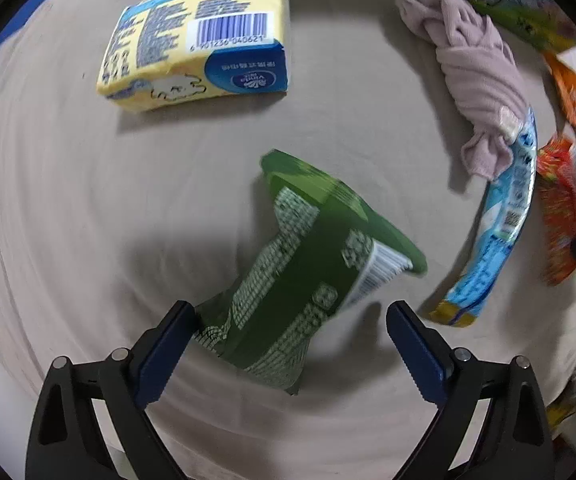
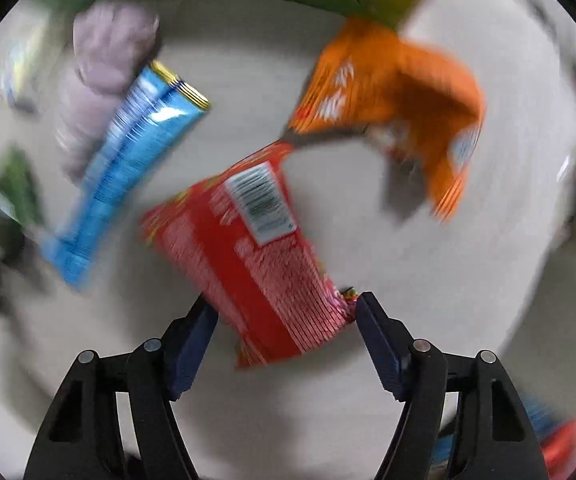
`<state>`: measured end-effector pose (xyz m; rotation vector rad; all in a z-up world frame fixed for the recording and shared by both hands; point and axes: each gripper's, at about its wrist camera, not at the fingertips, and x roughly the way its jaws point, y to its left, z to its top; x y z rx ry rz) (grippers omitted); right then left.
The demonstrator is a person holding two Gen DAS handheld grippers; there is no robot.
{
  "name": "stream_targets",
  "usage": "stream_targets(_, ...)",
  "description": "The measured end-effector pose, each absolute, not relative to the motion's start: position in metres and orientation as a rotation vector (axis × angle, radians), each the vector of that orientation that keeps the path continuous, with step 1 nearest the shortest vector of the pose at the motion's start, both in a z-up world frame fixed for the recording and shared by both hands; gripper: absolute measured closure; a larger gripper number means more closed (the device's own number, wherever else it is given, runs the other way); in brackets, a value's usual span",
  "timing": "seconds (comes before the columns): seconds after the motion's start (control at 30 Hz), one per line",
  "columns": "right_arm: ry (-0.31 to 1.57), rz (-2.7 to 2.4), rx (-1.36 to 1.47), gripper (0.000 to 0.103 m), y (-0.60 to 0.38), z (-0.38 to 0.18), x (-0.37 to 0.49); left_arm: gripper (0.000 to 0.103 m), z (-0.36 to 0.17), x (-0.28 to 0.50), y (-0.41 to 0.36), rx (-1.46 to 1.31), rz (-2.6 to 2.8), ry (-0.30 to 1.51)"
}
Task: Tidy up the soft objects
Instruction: 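Grasp the green snack pack with the left tool while the right tool grasps the red pack, then carry both packs into the cardboard box and open both tools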
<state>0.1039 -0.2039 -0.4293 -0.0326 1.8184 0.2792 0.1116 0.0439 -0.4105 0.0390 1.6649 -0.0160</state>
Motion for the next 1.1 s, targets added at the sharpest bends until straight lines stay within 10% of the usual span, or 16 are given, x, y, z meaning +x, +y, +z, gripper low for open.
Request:
stream_targets(0.37,1.678,0.225,-0.187,0.030,-0.152,-0.463,0.120,0.006,-0.404,0.085,0.074,-0.182,0.018,1.660)
stream_targets(0.53,1.742,0.122,-0.130,0.052,-0.149,-0.482,0.117,0.053,-0.422,0.078,0.086,-0.173,0.042,1.684)
stream_targets(1.1,1.773,0.020,-0.095,0.052,-0.118,-0.496,0.072,0.067,-0.441,0.034,0.092,-0.078,0.087,1.665)
